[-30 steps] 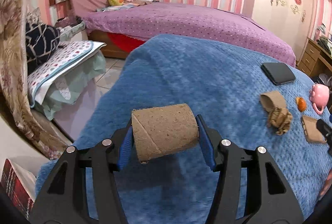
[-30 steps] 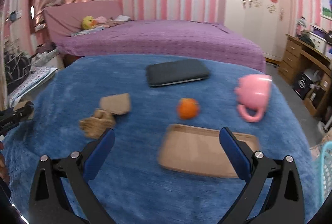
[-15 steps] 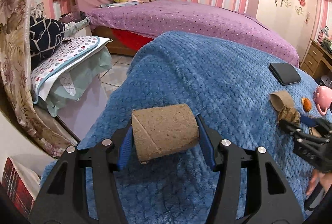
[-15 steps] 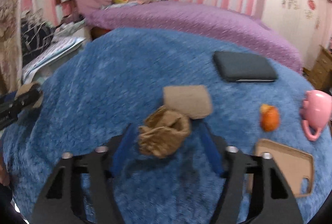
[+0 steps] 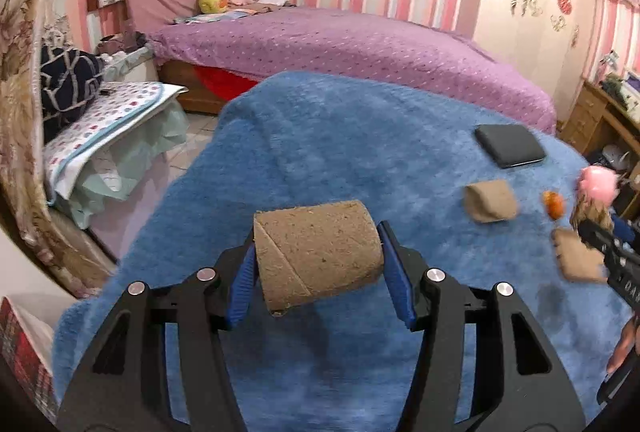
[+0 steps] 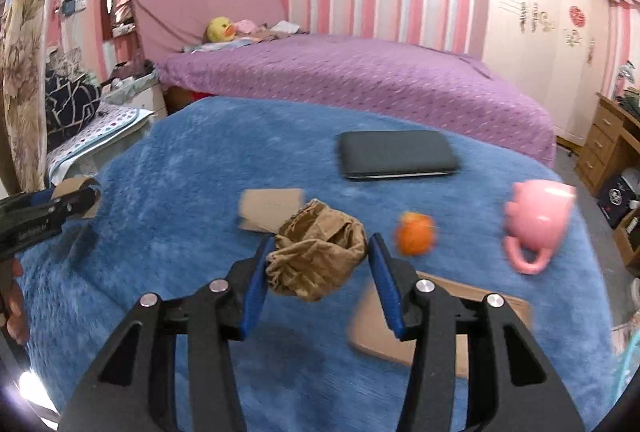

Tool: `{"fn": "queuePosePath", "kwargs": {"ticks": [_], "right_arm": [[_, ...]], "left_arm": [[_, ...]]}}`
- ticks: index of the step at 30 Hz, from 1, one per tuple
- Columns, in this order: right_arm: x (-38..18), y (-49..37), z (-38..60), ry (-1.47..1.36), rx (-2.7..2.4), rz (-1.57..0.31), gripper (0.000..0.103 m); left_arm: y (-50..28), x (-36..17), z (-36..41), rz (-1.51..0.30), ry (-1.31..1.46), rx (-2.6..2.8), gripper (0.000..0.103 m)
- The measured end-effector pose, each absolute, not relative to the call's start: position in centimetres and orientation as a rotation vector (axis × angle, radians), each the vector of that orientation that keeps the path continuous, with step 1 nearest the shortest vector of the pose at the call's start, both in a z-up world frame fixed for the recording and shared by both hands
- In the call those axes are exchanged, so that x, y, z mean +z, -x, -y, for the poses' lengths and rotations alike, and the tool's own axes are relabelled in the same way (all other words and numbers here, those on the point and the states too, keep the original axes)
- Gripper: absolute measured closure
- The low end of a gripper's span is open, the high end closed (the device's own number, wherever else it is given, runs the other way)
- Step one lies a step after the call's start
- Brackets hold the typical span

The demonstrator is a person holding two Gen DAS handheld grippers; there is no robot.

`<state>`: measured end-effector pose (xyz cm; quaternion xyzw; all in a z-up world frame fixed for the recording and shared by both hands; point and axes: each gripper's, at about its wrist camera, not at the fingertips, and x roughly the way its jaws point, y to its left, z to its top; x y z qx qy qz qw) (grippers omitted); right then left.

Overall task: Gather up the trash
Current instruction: 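Grasp the crumpled brown paper with the right tool while the left tool lifts the tube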

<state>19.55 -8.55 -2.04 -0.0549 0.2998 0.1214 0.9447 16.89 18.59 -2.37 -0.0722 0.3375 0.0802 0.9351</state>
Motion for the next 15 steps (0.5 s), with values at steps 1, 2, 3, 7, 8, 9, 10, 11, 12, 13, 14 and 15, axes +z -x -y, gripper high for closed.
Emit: {"fn": "queuePosePath", "kwargs": {"ticks": [1, 2, 3, 7, 8, 9, 10, 11, 12, 13, 14, 15], "right_arm": [[-1.9, -19.2, 9.7, 0.113, 0.232, -0.609, 0.055], [-1.9, -18.7, 11.2, 0.106, 0.211, -0.610, 0.055], [-1.7, -18.3, 12.9, 0.091, 0.190, -0.612, 0.055], [-1.3, -16.4, 18.7, 0.051, 0.110, -0.605, 0.055], [-1.3, -16.1, 19.8, 0.046, 0.096, -0.603, 0.055], [-1.1, -15.6, 21.2, 0.041, 0.075, -0.600, 0.055], [-1.1, -15.2, 22.2, 0.040, 0.053, -0.596, 0.055], [-1.0, -14.9, 23.1, 0.041, 0.036, -0.592, 0.055], [-0.9, -14.4, 24.3, 0.035, 0.022, -0.587, 0.055], [-0.9, -14.0, 25.3, 0.022, 0.018, -0.581, 0.055], [-0.9, -13.8, 26.1, 0.013, 0.013, -0.577, 0.055], [-1.0, -13.5, 26.8, 0.006, 0.002, -0.570, 0.055]], "left_arm": [[-16.9, -2.1, -17.7, -0.684, 0.153, 0.150, 0.048], [-16.8, -1.9, -16.8, -0.678, 0.154, 0.133, 0.048], [-16.8, -1.7, -15.7, -0.674, 0.146, 0.116, 0.048], [-16.7, -1.3, -11.6, -0.659, 0.084, 0.082, 0.048], [-16.7, -1.2, -10.4, -0.658, 0.078, 0.064, 0.048], [-16.6, -1.2, -9.4, -0.660, 0.076, 0.046, 0.048], [-16.6, -1.1, -8.5, -0.662, 0.075, 0.032, 0.048], [-16.5, -1.1, -7.2, -0.666, 0.074, 0.012, 0.048], [-16.4, -1.2, -6.5, -0.668, 0.076, 0.000, 0.048], [-16.3, -1.2, -5.5, -0.670, 0.077, -0.017, 0.048], [-16.1, -1.2, -4.9, -0.669, 0.077, -0.027, 0.048], [-15.9, -1.2, -4.0, -0.668, 0.077, -0.040, 0.048]]}}
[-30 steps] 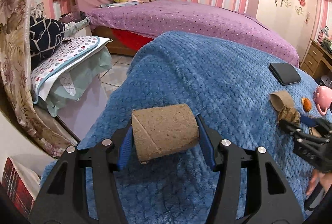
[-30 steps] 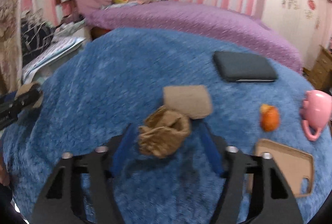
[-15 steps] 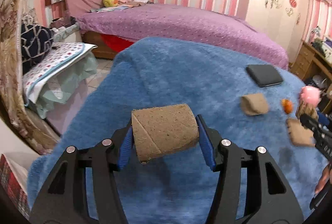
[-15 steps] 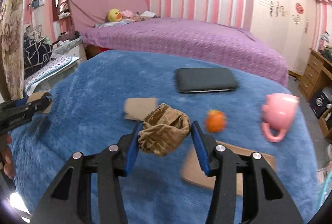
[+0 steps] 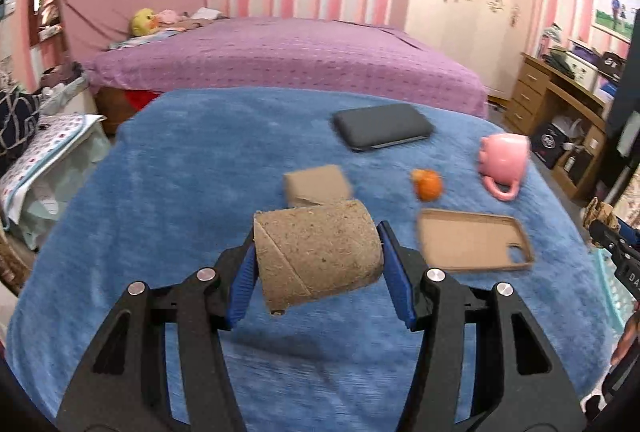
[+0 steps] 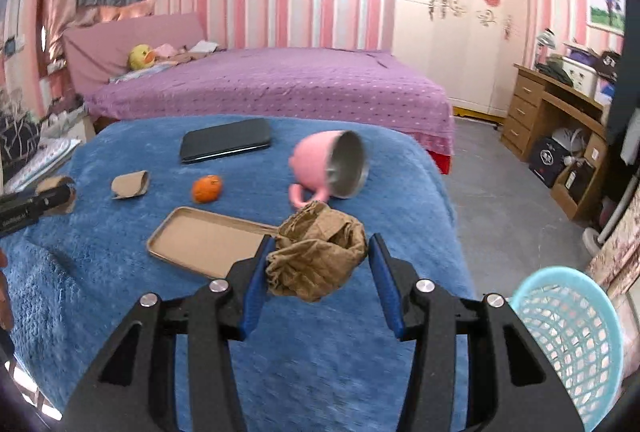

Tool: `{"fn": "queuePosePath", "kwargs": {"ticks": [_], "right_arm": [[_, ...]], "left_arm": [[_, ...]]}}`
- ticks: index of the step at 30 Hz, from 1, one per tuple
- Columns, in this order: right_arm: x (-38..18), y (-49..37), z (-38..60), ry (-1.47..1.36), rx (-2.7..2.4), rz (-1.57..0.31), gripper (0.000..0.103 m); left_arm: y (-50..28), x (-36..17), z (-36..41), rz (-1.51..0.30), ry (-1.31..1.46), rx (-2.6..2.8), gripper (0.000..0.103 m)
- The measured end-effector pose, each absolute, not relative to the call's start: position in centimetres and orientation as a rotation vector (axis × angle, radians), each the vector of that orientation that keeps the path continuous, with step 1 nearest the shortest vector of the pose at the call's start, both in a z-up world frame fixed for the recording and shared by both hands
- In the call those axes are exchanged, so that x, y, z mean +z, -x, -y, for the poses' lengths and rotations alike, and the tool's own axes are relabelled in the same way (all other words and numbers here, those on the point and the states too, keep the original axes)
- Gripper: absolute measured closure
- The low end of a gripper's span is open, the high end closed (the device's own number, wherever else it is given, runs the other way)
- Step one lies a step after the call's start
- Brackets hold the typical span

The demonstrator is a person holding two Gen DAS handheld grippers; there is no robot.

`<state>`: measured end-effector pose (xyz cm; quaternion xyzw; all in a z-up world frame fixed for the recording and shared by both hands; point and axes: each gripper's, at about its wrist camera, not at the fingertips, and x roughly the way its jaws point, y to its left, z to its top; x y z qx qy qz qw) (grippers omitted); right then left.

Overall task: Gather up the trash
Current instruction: 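Grasp the crumpled brown paper with the right tool while the left tool lifts the tube, then carry the brown paper in the right tool and the tube in the left tool to the basket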

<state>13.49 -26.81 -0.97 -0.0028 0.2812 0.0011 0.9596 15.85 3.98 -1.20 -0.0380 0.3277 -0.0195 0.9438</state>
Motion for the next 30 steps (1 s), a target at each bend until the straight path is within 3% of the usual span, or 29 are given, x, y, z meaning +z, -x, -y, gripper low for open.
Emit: {"fn": "queuePosePath", "kwargs": {"ticks": [30], "right_arm": [[-3.1, -12.4, 36.6, -0.017, -0.107, -0.582, 0.055]], "left_arm": [[-14.8, -3.9, 10.4, -0.674, -0.045, -0.158, 0.048]]}}
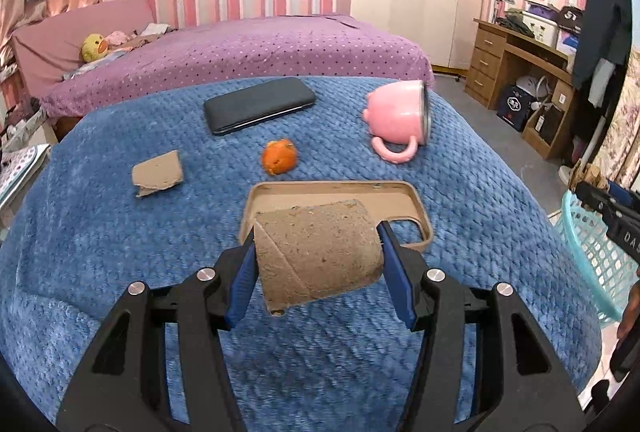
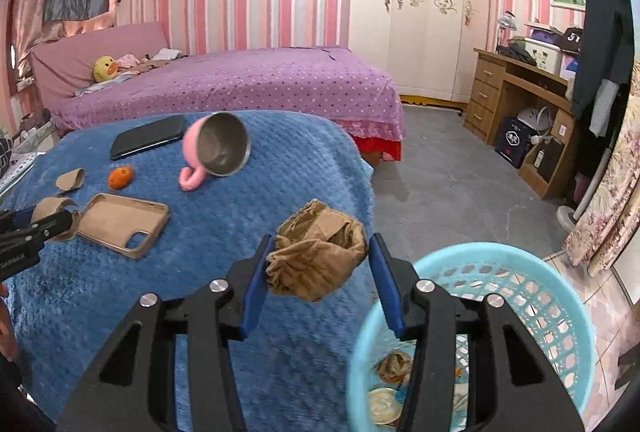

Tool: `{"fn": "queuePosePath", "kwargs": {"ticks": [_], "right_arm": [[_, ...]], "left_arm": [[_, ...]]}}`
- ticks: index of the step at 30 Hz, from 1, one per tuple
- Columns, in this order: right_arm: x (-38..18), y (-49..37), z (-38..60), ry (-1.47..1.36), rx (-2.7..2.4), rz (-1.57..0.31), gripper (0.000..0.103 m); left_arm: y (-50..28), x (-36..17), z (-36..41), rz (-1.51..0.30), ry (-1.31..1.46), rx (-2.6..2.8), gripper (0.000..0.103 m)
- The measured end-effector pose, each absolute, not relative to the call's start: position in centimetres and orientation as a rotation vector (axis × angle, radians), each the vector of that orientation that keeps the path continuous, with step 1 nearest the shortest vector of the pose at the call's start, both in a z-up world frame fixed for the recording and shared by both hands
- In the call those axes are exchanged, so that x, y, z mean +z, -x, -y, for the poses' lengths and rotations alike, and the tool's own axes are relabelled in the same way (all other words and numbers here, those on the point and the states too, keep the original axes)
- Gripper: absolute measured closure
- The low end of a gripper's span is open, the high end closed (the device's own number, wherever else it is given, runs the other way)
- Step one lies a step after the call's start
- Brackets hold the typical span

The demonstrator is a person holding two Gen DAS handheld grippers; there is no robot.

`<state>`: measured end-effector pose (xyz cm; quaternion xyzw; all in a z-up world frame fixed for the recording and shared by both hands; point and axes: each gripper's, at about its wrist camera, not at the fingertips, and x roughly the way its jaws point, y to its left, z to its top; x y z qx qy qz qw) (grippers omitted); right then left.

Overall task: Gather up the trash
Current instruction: 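Carry the brown paper in the right tool and the tube in the left tool to the basket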

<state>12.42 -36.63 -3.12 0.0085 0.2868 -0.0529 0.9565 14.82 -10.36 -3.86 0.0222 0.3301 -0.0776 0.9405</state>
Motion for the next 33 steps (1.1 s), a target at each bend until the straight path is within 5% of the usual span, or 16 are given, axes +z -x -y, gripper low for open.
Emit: {"fn": "queuePosePath", "kwargs": {"ticks": [17, 33], "right_arm": [[-3.4, -10.8, 43.6, -0.001, -0.226, -0.607, 0.055], [-4.6, -7.4, 52.8, -0.019, -0.348, -0.637, 0.055]], "left_arm": [[-15.4, -2.5, 15.4, -0.634, -0.071, -0.188, 0.048], [-11.5, -3.4, 30.2, -0.630, -0.101, -0.464, 0.048]]}}
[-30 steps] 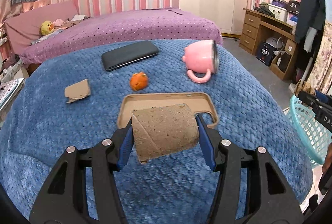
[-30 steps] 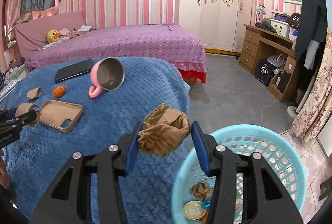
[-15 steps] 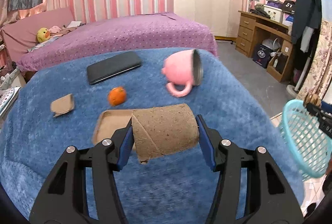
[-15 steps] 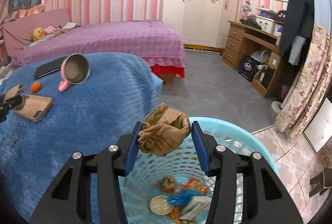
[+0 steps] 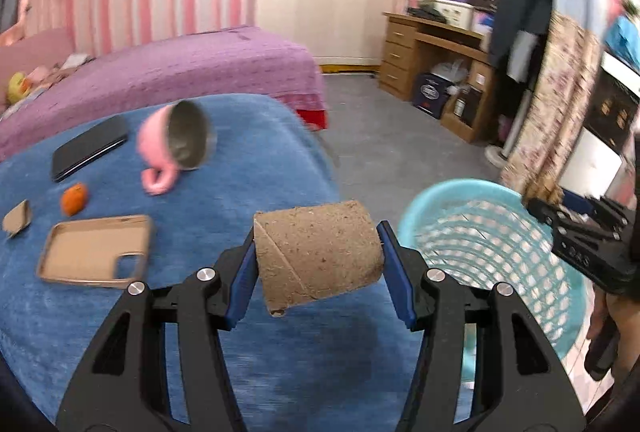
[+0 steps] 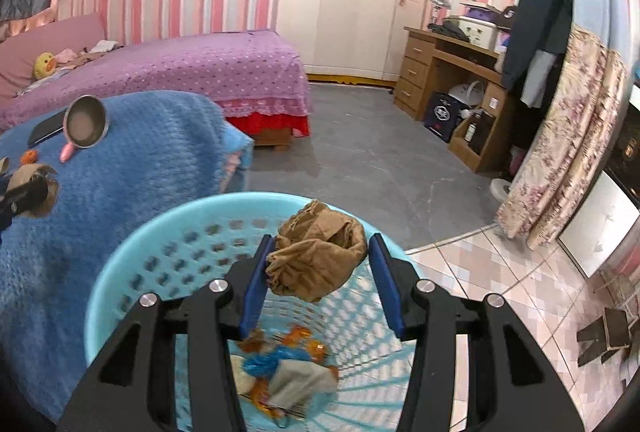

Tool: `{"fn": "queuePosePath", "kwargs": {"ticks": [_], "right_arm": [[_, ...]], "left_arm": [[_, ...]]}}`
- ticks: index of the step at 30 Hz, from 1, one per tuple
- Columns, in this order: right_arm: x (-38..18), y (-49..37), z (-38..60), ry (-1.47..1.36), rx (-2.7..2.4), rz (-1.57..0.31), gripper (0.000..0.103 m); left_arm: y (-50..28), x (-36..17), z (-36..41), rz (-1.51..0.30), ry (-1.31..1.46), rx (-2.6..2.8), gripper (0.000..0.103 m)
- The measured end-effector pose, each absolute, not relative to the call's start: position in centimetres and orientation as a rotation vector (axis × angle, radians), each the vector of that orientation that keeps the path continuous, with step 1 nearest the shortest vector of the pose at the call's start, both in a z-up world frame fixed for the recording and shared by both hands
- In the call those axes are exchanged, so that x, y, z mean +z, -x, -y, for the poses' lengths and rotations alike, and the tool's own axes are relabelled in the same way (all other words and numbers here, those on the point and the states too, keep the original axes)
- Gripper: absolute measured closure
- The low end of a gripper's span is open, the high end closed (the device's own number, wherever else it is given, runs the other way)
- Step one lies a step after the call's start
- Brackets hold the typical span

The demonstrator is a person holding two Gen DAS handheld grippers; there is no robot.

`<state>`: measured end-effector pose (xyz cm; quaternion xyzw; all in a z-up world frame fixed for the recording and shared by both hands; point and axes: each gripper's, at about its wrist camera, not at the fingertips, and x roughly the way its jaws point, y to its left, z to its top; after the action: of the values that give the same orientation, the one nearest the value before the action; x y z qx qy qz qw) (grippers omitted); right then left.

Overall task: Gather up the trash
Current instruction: 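Carry the brown paper in the right tool and the tube in the left tool to the basket, then open the right tool over the basket to drop the brown paper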

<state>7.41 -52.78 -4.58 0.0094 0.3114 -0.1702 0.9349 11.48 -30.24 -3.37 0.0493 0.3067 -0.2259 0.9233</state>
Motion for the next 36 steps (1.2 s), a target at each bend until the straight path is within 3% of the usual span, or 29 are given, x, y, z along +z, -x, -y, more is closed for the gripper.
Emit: {"fn": "queuePosePath", "kwargs": {"ticks": [7, 16, 24, 28, 36], "right_arm": [[-4.8, -5.8, 55.3, -0.073, -0.400, -0.626, 0.055], [-5.0, -5.5, 56.0, -0.108, -0.396, -0.617, 0.055], [-5.0, -5.3, 56.2, -0.115, -0.399, -0.609, 0.053], [-4.7, -5.2, 55.9, -0.120, -0.394, -0.598, 0.052], [-3.8, -5.6, 54.3, -0.139, -0.388, -0.560, 0.024]], "left_arm": [[-9.5, -4.7, 36.9, -0.650, -0.116, -0.548, 0.048], [-9.5, -4.8, 40.0, -0.654, -0.147, -0.583, 0.048], [-11.6, -4.4, 36.4, -0.645, -0.128, -0.471, 0.023], [-12.6, -4.1, 34.4, -0.653, -0.117, -0.435, 0.016], [-12.6, -3.4, 30.3, -0.641, -0.110, -0.358, 0.007]]}}
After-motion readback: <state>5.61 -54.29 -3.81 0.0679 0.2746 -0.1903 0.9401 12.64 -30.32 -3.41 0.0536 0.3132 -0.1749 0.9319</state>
